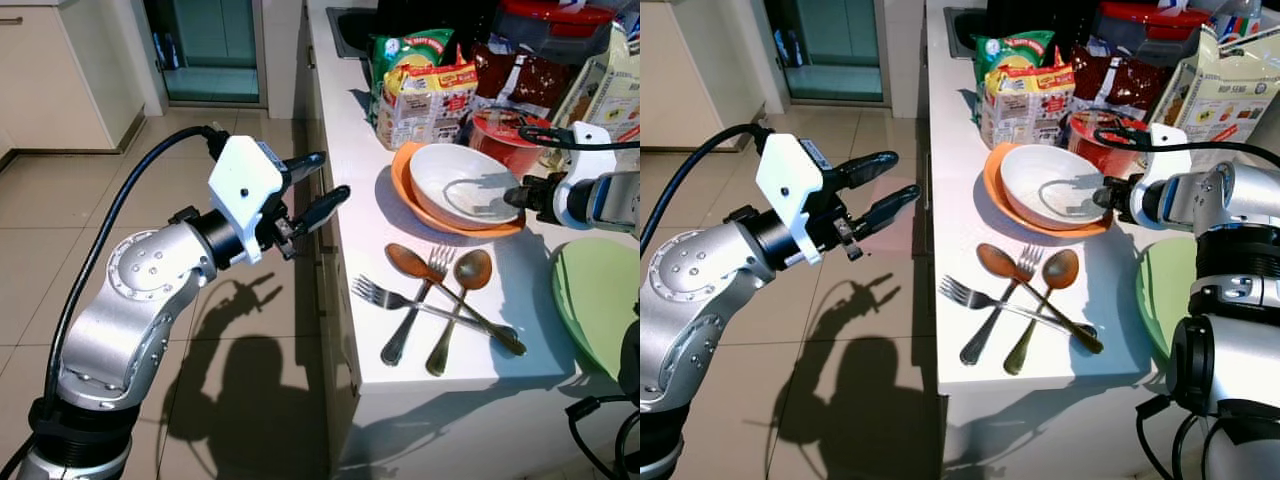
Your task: Setting the table
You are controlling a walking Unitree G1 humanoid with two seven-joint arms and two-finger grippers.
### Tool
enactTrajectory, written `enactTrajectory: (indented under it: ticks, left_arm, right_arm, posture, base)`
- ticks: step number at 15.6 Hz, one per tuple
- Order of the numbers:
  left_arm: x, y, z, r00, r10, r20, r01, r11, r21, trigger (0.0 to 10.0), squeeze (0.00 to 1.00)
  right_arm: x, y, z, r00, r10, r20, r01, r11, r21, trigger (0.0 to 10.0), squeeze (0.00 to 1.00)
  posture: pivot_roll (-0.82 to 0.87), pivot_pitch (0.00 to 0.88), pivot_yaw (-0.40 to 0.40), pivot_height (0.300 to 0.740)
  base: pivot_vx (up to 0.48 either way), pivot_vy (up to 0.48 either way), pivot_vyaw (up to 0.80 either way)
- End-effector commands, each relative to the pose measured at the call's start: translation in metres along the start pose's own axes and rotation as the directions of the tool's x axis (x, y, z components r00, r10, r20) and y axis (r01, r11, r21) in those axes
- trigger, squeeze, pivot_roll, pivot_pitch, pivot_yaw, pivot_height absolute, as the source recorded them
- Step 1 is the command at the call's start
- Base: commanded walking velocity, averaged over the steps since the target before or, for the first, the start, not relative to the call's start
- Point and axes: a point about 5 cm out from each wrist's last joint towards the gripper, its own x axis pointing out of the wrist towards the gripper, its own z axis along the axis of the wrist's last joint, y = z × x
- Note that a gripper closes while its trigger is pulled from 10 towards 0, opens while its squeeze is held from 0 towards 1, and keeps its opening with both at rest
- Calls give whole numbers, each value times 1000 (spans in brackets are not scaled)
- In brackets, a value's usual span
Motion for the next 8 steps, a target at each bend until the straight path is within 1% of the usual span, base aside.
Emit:
enactTrajectory:
  ticks: [1,6,8]
  left_arm:
    - [3,-1,5,1000,-19,19,19,1000,16,10000,0]
    - [3,0,5,1000,-16,20,16,1000,18,10000,0]
    - [3,1,6,1000,-10,22,10,1000,20,10000,0]
  right_arm:
    - [1,-4,-3,1000,-12,-22,12,1000,-2,0,0]
    - [-2,-5,4,1000,-3,25,3,1000,28,0,0]
    - [-3,-6,7,998,8,61,-12,998,64,0,0]
  posture:
    - [-13,0,-29,740]
    - [-13,0,-28,740]
    - [-15,0,-28,740]
  base:
    - [0,0,0]
    - [0,0,0]
    - [0,0,0]
